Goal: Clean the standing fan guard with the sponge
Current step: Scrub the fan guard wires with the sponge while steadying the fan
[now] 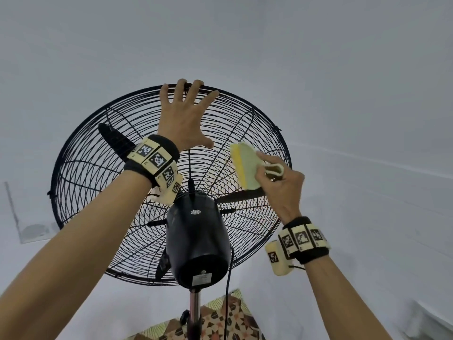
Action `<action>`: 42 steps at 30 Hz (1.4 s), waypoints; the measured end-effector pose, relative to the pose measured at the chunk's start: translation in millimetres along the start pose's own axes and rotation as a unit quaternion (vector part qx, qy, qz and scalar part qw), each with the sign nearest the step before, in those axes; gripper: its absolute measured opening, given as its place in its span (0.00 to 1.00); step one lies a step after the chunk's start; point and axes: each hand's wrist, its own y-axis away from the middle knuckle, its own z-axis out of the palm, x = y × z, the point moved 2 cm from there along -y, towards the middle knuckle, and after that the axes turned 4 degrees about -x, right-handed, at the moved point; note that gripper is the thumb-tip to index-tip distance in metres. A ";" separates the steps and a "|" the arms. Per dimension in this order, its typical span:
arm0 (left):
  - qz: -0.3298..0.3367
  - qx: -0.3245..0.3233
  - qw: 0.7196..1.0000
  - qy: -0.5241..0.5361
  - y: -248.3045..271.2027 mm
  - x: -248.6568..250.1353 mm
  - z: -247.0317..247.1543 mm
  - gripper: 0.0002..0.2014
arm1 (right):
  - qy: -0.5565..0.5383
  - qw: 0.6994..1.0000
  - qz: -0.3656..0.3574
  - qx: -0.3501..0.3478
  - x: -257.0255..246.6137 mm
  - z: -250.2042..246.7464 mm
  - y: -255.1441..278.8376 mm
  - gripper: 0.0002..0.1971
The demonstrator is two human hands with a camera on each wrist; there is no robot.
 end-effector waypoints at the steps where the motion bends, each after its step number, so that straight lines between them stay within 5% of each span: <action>1: 0.000 0.001 1.000 0.000 -0.2 0.8 -0.3 0.63 | -0.014 1.000 0.008 -0.011 0.0 -0.1 -0.3 0.15; 5: 0.003 0.002 1.000 0.006 -1.2 2.6 -1.3 0.63 | 0.083 0.978 -0.086 -0.171 5.5 18.0 17.4 0.16; 11: 0.002 0.000 1.000 0.004 -1.6 -0.6 1.8 0.63 | -0.020 1.000 0.004 0.017 5.1 -3.4 -0.8 0.17; 16: 0.006 0.001 1.000 0.007 -2.3 1.7 0.9 0.63 | 0.076 0.981 -0.081 -0.159 14.9 19.3 19.5 0.16; 20: 0.004 -0.001 1.000 0.005 -3.0 0.5 1.9 0.63 | -0.017 1.000 0.000 0.012 3.7 4.1 4.2 0.15; 23: 0.002 0.002 1.000 0.005 -2.2 -0.3 3.0 0.63 | -0.149 0.982 0.075 0.087 -4.5 8.8 11.3 0.14; 31: 0.002 0.004 1.000 0.004 -1.6 -0.4 2.9 0.63 | -0.098 0.983 0.151 -0.036 11.5 40.4 52.3 0.16; 35: 0.000 0.003 1.000 0.002 -0.5 0.6 1.7 0.63 | -0.188 0.961 0.198 -0.037 14.5 41.0 49.9 0.07; 39: -0.003 -0.003 1.000 0.001 -0.6 3.9 -1.0 0.63 | -0.141 0.972 0.180 -0.056 17.2 44.3 55.0 0.05; 42: -0.003 -0.005 1.000 0.002 -0.5 2.5 -1.6 0.63 | -0.132 0.975 0.181 -0.004 11.9 39.7 46.7 0.06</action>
